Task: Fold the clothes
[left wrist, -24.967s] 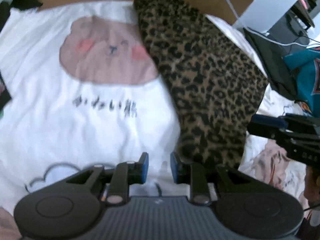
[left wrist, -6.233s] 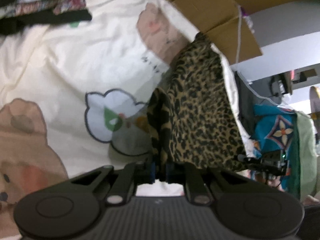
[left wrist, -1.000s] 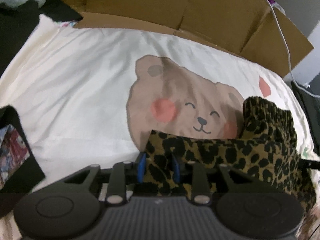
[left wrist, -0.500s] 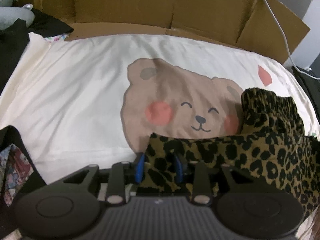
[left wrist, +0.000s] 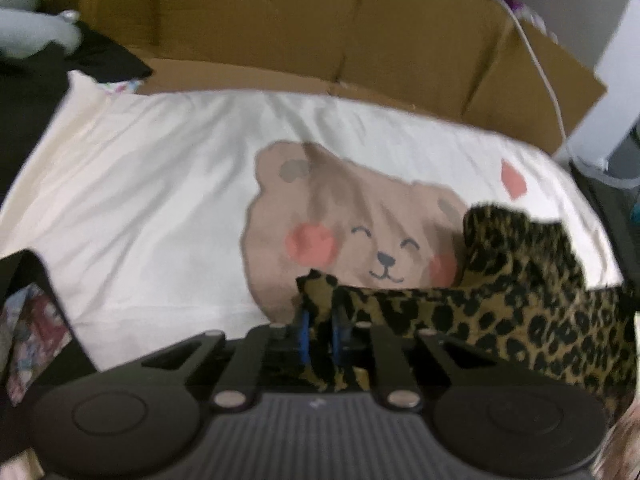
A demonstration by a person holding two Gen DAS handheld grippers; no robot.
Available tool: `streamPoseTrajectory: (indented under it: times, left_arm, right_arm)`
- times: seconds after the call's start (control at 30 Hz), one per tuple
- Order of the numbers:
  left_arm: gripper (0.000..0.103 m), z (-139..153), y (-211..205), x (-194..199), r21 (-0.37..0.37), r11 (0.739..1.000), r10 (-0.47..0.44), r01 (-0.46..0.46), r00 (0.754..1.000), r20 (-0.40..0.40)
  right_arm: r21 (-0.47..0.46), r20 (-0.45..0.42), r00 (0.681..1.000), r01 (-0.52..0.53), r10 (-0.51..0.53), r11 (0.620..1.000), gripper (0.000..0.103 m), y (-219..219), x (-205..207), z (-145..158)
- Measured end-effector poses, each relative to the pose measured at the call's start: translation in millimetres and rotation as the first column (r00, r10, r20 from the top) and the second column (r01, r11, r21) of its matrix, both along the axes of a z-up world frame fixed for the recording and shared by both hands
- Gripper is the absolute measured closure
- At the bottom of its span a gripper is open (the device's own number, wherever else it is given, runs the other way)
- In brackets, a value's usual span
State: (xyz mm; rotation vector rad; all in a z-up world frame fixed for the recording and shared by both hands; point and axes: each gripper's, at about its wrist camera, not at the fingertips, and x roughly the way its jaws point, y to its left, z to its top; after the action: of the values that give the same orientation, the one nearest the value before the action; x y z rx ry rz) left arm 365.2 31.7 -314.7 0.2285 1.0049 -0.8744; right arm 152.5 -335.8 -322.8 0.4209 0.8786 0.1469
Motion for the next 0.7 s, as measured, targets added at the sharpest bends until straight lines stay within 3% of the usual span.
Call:
streamPoseTrajectory:
  times: [0.33,0.7]
  left_arm:
    - [0.092,59,29,-9,-0.137,0.988,0.077,-0.074,0.997,0.018]
    - [0.092,99,30,-6,-0.185,0.976,0.124,-0.115,0.992,0.039]
  right_arm:
    - [0.034,0.057,0.998,0.017,-0.019,0.999,0.097,0,-15,34]
    - [0.053,0.119,0.992,0.044,-0.050,0.998,0.097,1,-5,64]
